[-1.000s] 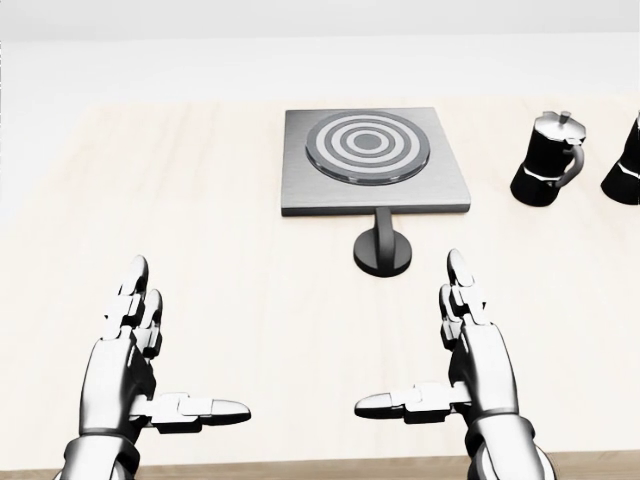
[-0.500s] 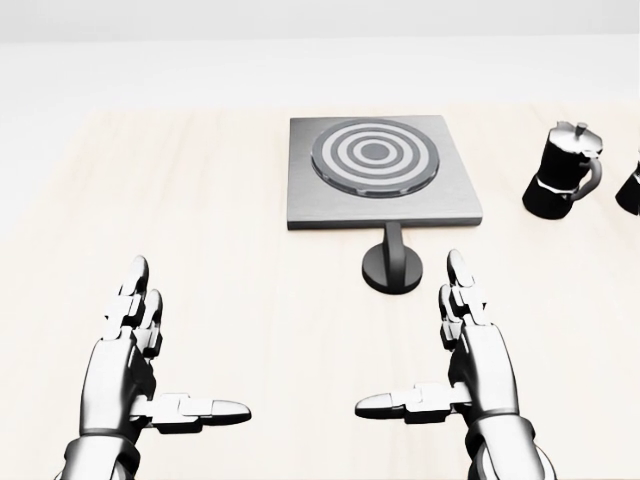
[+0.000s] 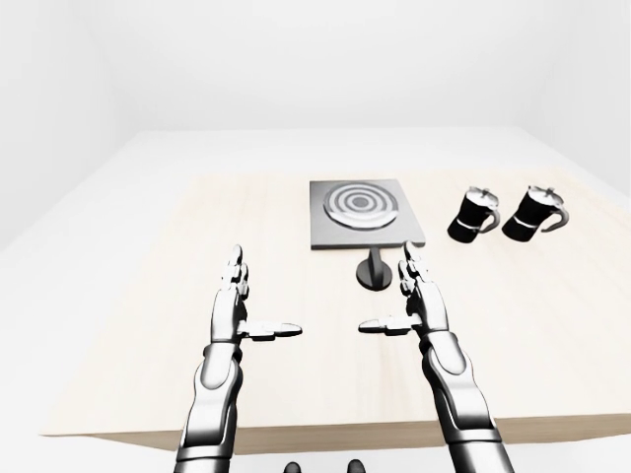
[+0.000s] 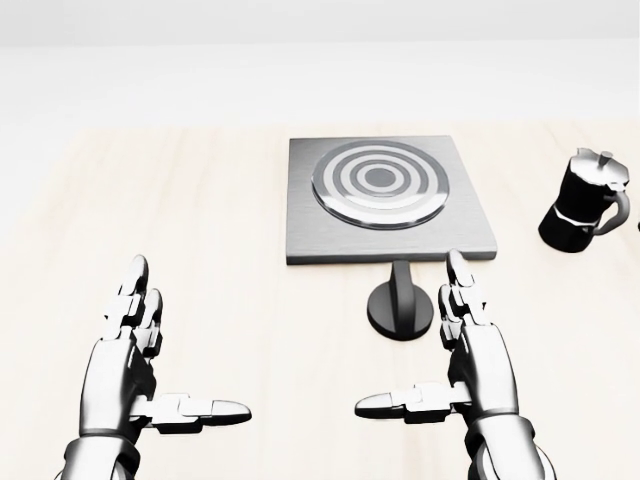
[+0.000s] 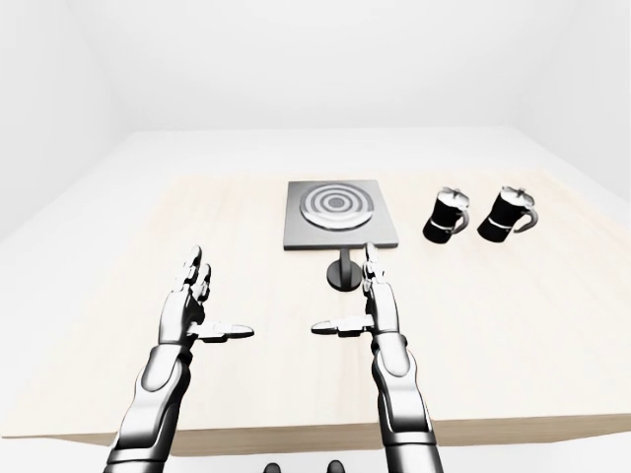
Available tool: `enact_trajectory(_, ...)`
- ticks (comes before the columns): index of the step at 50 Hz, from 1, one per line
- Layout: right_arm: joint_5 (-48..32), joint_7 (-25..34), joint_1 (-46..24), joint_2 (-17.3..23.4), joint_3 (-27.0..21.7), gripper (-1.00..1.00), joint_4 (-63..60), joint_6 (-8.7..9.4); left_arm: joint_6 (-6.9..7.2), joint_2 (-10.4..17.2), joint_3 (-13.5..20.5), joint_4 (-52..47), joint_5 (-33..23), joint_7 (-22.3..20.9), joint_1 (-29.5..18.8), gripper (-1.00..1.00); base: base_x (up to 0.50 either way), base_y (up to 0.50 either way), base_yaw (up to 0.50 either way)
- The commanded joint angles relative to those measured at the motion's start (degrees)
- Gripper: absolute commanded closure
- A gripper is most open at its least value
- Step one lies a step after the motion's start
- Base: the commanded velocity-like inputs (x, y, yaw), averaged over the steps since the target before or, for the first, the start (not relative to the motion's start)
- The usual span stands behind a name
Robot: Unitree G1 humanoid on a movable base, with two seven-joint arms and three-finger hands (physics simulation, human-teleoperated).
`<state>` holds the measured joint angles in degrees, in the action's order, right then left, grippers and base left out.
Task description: Turn off the stove.
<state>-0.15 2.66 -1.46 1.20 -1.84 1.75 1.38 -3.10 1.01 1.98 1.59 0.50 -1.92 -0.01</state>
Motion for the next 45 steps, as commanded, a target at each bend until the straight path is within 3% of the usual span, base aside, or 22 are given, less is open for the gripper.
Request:
enact_trajectory(1,0.1,0.0,-0.1,0.0,-0.1,-1.00,0.6,-0.43,0.21,0.0,0.0,-0.5,0.1,-0.1,0.2,-1.00,0.16,0.00,0.00)
enact_trajectory(12,-0.1,-0.2,-0.2,0.0,0.0,-1.00,0.2,0.37,-0.35,0.0,0.1,0.7,0.1,0.0,-0.3,-1.00,0.14,0.00,0.00)
enact_trajectory(14,0.0,-0.2,-0.2,0.0,0.0,-1.00,0.1,0.48,0.24,0.0,0.1,0.3,0.3,0.0,-0.3,-1.00,0.03,0.00,0.00)
enact_trajectory(16,0.1,-0.2,-0.3,0.0,-0.1,-1.00,0.4,0.54,-0.48,-0.3,1.4,-1.5,1.9,1.2,-0.2,-1.00,0.00,0.00,0.00)
enact_trajectory(17,0.1,-0.3,-0.3,0.0,-0.1,-1.00,0.3,0.56,1.91,-0.2,2.4,-3.3,3.5,1.9,-0.4,-1.00,0.00,0.00,0.00)
enact_trajectory(19,0.2,-0.4,-0.3,0.0,-0.2,-1.00,0.8,0.13,3.16,0.0,4.2,-4.4,5.8,3.9,-1.4,-1.00,0.00,0.00,0.00)
enact_trajectory(20,0.2,-0.4,-0.3,0.0,-0.2,-1.00,0.9,0.06,7.39,0.4,5.5,-5.9,7.3,6.0,-2.3,-1.00,0.00,0.00,0.00)
enact_trajectory(21,0.2,-0.5,-0.3,0.0,-0.2,-1.00,0.5,0.43,8.10,0.8,7.9,-6.3,10.0,7.8,-3.2,-1.00,0.00,0.00,0.00)
enact_trajectory(22,0.2,-0.6,-0.3,0.0,-0.2,-1.00,0.5,0.42,7.31,1.0,8.8,-6.1,10.4,9.5,-3.2,-1.00,0.00,0.00,0.00)
enact_trajectory(24,0.3,-0.6,-0.3,0.0,-0.3,-1.00,0.4,0.44,4.26,1.6,10.8,-6.6,11.4,12.6,-2.6,-1.00,0.00,0.00,0.00)
enact_trajectory(27,0.4,-0.5,-0.3,0.1,-0.4,-1.00,0.8,0.09,8.10,3.8,13.7,-5.1,13.8,16.6,-4.3,-1.00,0.00,0.00,0.00)
enact_trajectory(30,0.4,-0.6,-0.2,0.1,-0.4,-1.00,0.9,-0.12,8.10,5.2,16.6,-3.3,16.2,20.8,-5.1,-1.00,0.00,0.00,0.00)
enact_trajectory(31,0.3,-0.6,-0.2,0.1,-0.3,-1.00,0.6,0.14,7.70,5.3,17.1,-2.7,17.0,21.2,-5.0,-1.00,0.00,0.00,0.00)
enact_trajectory(32,0.3,-0.7,-0.1,0.1,-0.3,-1.00,0.4,0.29,4.63,5.6,17.4,-2.1,16.3,21.6,-4.4,-1.00,0.00,0.00,0.00)
enact_trajectory(33,0.4,-0.6,-0.2,0.1,-0.4,-1.00,1.0,-0.13,5.23,6.3,18.9,-2.0,17.4,22.4,-3.7,-1.00,0.00,0.00,0.00)
enact_trajectory(34,0.4,-0.6,-0.1,0.1,-0.3,-1.00,0.5,0.26,4.40,6.7,19.5,-1.5,17.5,22.9,-3.5,-1.00,0.00,0.00,0.00)
enact_trajectory(36,0.4,-0.6,-0.1,0.1,-0.3,-1.00,0.4,0.40,2.42,7.1,20.6,-1.9,18.2,22.7,-2.1,-1.00,0.00,0.00,0.00)
enact_trajectory(37,0.4,-0.5,-0.1,0.1,-0.3,-1.00,0.5,0.36,0.37,6.9,21.4,-1.8,17.6,23.8,-1.7,-1.00,0.00,0.00,0.00)
enact_trajectory(40,0.4,-0.4,0.0,0.1,-0.3,-1.00,0.2,0.51,-0.14,7.0,23.4,-2.5,19.1,24.2,-0.2,-1.00,0.00,0.00,0.00)
enact_trajectory(41,0.4,-0.3,0.0,0.2,-0.4,-1.00,0.5,0.12,-1.90,6.9,25.1,-1.1,17.6,27.6,-0.4,-1.00,0.00,0.00,0.00)
enact_trajectory(42,0.4,-0.3,-0.1,0.2,-0.4,-1.00,0.8,-0.06,-1.90,7.3,25.6,-0.2,16.8,29.1,-0.5,-1.00,0.00,0.00,0.00)
enact_trajectory(45,0.2,-0.4,-0.1,0.1,-0.2,-1.00,0.2,0.46,-1.90,8.7,26.7,1.2,19.0,27.4,0.4,-1.00,0.00,0.00,0.00)
